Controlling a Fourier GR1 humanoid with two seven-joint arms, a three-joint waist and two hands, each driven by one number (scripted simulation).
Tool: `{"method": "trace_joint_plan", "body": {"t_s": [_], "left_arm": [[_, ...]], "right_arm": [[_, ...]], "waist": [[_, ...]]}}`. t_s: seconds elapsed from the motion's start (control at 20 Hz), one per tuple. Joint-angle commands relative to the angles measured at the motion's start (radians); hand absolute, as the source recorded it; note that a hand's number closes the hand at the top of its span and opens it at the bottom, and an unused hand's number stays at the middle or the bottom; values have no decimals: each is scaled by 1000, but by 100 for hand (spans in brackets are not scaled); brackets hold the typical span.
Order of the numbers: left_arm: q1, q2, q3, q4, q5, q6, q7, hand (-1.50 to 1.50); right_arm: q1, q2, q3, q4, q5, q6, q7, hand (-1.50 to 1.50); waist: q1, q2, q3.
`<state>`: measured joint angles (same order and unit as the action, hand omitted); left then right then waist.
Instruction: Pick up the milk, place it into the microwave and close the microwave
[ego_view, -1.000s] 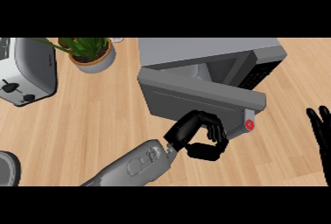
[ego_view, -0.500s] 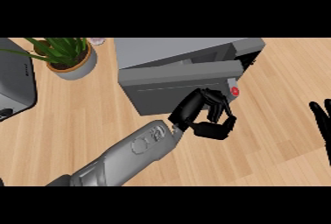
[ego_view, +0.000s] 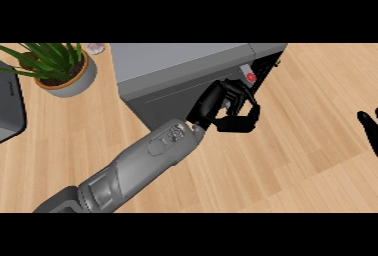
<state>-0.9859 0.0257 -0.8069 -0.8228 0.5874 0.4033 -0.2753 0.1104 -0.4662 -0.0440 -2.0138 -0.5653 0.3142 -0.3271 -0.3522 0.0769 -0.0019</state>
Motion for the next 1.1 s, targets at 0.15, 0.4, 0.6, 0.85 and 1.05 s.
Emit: {"method": "trace_joint_plan", "body": {"t_s": [0.15,0.4,0.6,0.85,1.05], "left_arm": [[-91,-24,3,35,40,30,-6,150],[-99,-24,-4,37,60,61,-19,150],[-93,-23,-11,28,78,91,-27,150],[-103,-23,-14,32,87,116,-33,150],[-97,-23,-23,21,101,145,-40,150]], "right_arm": [[-33,-38,-19,-19,-42,10,41,-150],[-40,-68,-44,-22,-66,16,64,-150],[-58,-74,-59,-15,-80,12,68,-150],[-74,-102,-82,-11,-99,14,89,-150],[-92,-138,-107,-4,-102,24,104,-150]], "waist": [[-45,6,1],[-69,4,1],[-75,10,3],[-79,11,3],[-89,12,3]]}}
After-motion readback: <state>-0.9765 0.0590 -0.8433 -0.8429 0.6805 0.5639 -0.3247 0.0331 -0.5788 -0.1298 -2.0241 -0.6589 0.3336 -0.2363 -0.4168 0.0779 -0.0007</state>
